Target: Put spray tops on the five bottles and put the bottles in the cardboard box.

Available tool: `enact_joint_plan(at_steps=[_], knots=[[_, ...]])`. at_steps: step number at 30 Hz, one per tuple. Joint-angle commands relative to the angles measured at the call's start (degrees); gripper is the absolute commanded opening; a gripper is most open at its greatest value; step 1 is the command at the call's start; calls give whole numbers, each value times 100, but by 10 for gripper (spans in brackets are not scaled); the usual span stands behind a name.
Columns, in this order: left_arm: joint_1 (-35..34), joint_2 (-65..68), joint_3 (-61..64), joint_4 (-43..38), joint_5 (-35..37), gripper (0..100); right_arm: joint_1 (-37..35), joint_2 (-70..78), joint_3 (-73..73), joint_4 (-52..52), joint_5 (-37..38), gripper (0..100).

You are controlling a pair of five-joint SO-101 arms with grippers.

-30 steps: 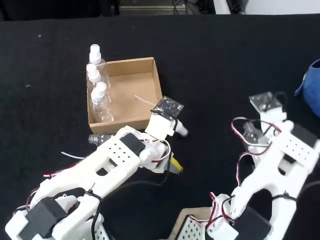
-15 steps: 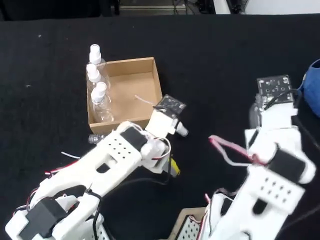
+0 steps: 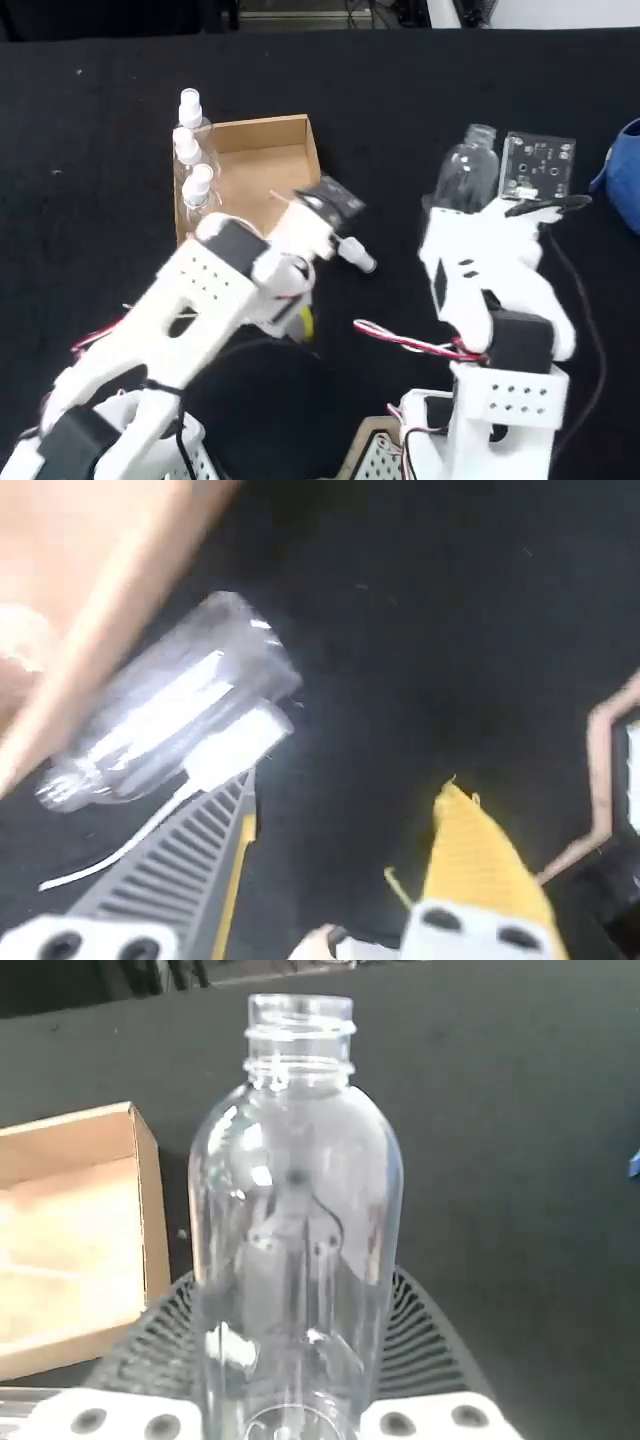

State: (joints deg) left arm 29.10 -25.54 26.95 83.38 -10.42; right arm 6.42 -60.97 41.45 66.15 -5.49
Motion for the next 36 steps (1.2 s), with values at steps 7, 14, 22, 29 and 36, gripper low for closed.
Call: enact_joint_plan(at_steps=[7,14,22,29,36], knots=[[-549,229,-1341,-237,-607,245,949,-127,453,-659,-105,11],[-277,1925,-2879,-255,-571,245,1785,-101,488,-642,-158,11],[-180,2330,-3741,1046,-589,245,1767,-101,769,-730,-167,11],[-760,1222,-3371,1749,-721,245,1758,-101,945,-888,-167,11],[-1015,79,-1991,1732,-1547,245,1512,-101,945,-879,-167,11]])
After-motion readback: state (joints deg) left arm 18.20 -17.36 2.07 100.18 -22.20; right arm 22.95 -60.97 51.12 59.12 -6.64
